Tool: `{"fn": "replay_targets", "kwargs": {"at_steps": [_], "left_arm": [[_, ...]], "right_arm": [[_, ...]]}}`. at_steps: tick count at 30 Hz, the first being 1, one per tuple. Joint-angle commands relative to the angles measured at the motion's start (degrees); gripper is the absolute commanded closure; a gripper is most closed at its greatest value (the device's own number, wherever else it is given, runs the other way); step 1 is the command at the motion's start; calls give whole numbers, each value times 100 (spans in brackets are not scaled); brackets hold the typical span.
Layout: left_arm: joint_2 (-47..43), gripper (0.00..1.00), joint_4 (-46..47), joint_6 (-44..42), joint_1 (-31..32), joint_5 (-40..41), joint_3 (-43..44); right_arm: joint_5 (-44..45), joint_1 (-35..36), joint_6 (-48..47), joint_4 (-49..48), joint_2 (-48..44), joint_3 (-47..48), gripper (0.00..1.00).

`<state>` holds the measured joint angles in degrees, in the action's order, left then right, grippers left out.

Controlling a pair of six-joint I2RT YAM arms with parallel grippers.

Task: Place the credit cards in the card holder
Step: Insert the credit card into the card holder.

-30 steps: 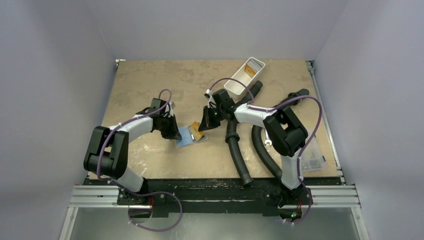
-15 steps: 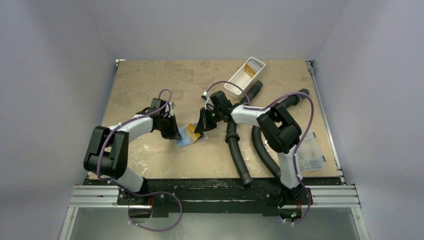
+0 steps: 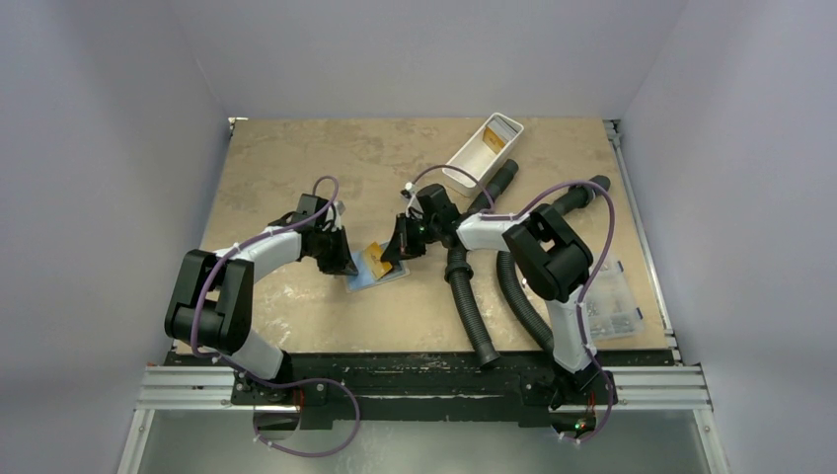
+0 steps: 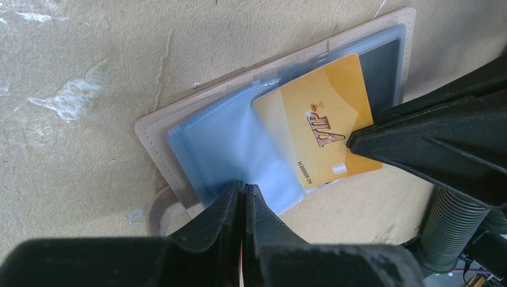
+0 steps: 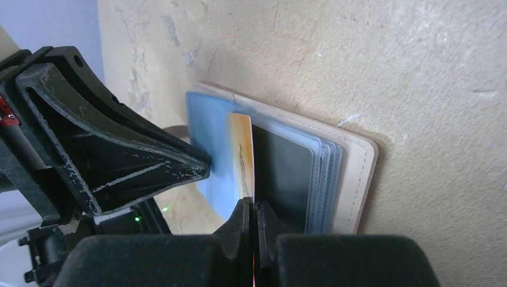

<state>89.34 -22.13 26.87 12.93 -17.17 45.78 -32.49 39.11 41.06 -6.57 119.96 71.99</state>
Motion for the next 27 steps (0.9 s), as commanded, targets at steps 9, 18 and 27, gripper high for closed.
{"fn": "replay_targets", "kwargs": {"at_steps": [9, 18, 27], "left_arm": [[-196, 100, -99, 67, -18, 208, -103], [-774, 81, -335, 366, -207, 600, 26], [-497, 95, -41, 619, -273, 538, -427]], "right_arm": [[702, 199, 965, -766, -211, -668, 100], [1179, 211, -24, 422, -387, -297, 73], [1597, 418, -750, 1203, -502, -60, 68]]}}
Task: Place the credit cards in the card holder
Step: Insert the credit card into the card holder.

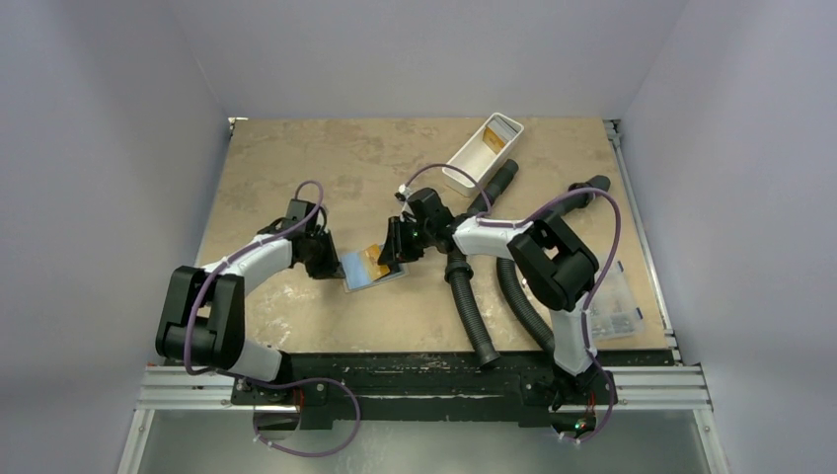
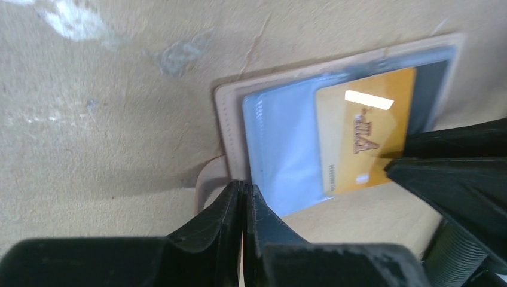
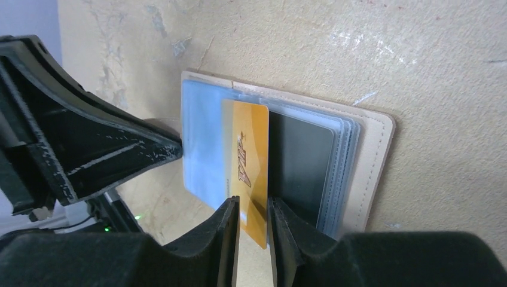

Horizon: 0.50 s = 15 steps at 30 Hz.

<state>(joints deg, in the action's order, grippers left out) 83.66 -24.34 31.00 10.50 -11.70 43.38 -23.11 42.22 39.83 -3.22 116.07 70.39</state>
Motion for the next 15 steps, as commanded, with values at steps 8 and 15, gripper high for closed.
{"fn": "replay_targets", "kwargs": {"at_steps": [8, 15], "left_arm": [[54, 100, 261, 211, -31, -52, -335], [72, 100, 368, 259, 13, -191, -427]], "right_arm": [[601, 435, -713, 891, 114, 406, 82], [80, 629, -314, 464, 424, 641, 88]]}}
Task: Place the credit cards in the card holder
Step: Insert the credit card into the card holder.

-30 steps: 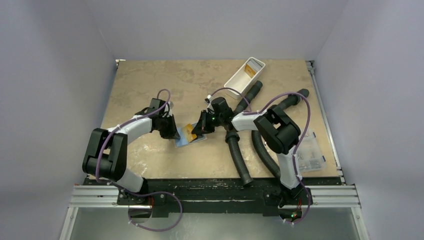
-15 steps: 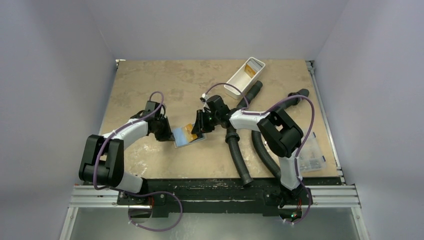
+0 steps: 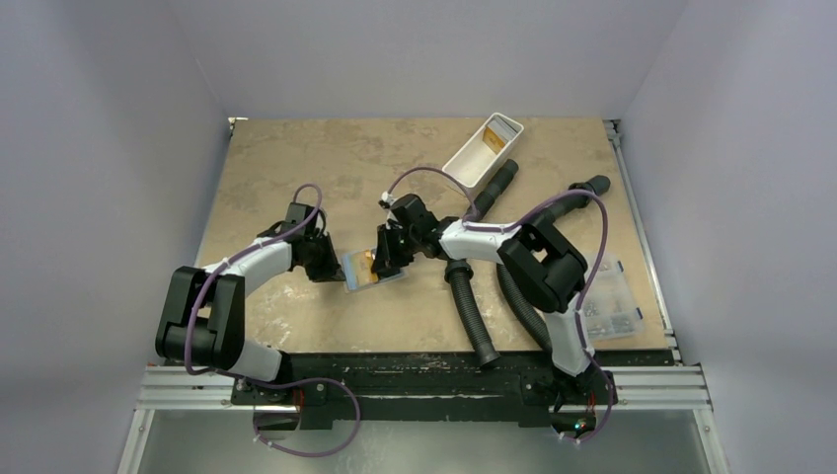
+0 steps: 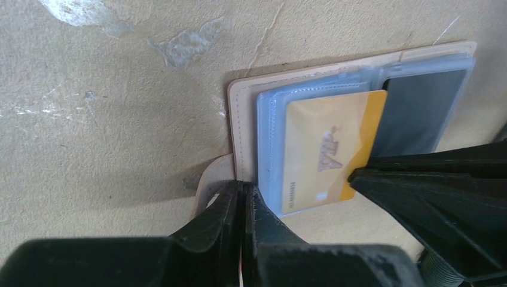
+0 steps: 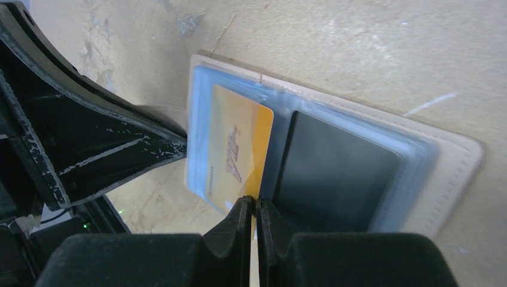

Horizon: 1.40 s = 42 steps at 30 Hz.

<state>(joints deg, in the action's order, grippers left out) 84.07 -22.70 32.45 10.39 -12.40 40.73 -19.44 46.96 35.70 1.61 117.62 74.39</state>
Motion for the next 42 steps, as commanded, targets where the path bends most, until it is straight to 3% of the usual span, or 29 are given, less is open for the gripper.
{"fn": "replay_targets", "kwargs": {"at_steps": [1, 10, 17, 25, 31, 34, 37, 40, 42], "left_arm": [[23, 100, 204, 112, 24, -117, -158], [4, 100, 213, 73, 24, -121, -144], [6, 100, 204, 69, 33, -170, -141], [-199, 99, -168, -16, 18, 46, 185], [-391, 92, -414, -44, 15, 145, 409], [-396, 90, -467, -54, 15, -19, 508], [-430, 89, -357, 4, 15, -338, 555], [-427, 88, -216, 87, 15, -582, 563], [-434, 86, -97, 172, 15, -780, 524]], "right_arm": [[-331, 155, 6, 97, 310, 330, 88], [95, 85, -605, 471, 187, 398, 73], [-359, 125, -449, 40, 247, 456, 72], [457, 122, -858, 849, -271, 340, 67], [484, 121, -905, 964, -355, 423, 67], [711, 129, -997, 978, -499, 379, 57], [355, 129, -992, 822, -402, 401, 61], [42, 129, -865, 652, -251, 444, 75], [43, 130, -808, 576, -226, 406, 78]]}}
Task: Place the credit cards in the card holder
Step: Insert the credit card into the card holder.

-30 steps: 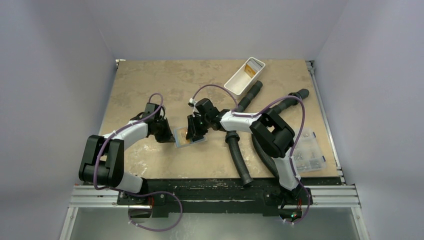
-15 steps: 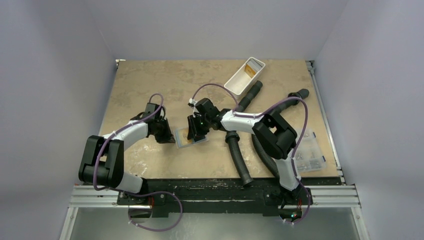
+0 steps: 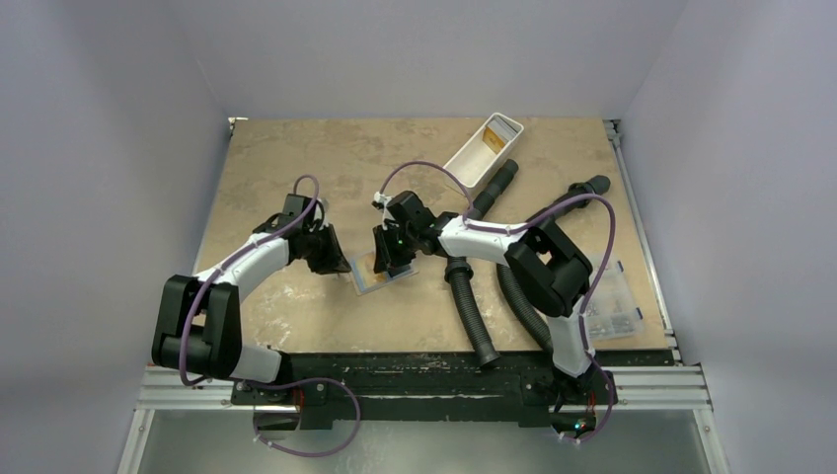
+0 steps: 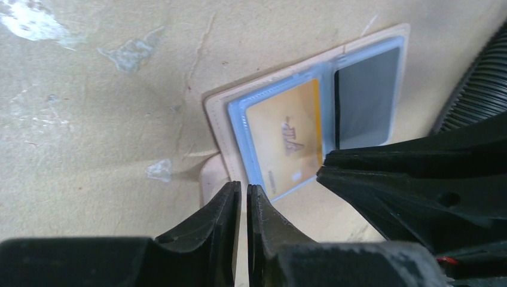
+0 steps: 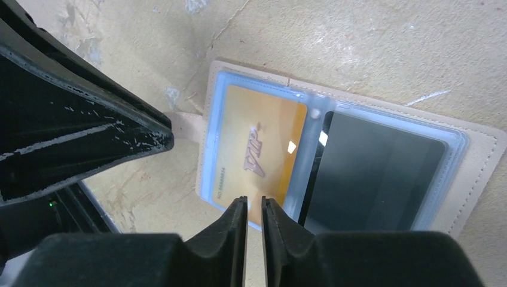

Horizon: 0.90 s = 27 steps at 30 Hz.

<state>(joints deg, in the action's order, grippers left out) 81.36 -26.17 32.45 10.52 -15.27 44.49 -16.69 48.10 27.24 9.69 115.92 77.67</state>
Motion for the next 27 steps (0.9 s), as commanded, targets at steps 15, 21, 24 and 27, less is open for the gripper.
{"fn": "replay_targets", "kwargs": {"at_steps": [15, 21, 24, 27], "left_arm": [[156, 68, 1263, 722, 11, -1075, -423], [326, 63, 1405, 751, 11, -1030, -550], [311, 60, 1399, 763, 11, -930, -573], [276, 58, 1376, 771, 11, -842, -577]], "right_arm": [[553, -17, 46, -17, 263, -69, 96], [368, -64, 132, -198, 266, -208, 100], [366, -72, 132, -200, 271, -200, 100], [359, -72, 123, -184, 297, -169, 100]]}}
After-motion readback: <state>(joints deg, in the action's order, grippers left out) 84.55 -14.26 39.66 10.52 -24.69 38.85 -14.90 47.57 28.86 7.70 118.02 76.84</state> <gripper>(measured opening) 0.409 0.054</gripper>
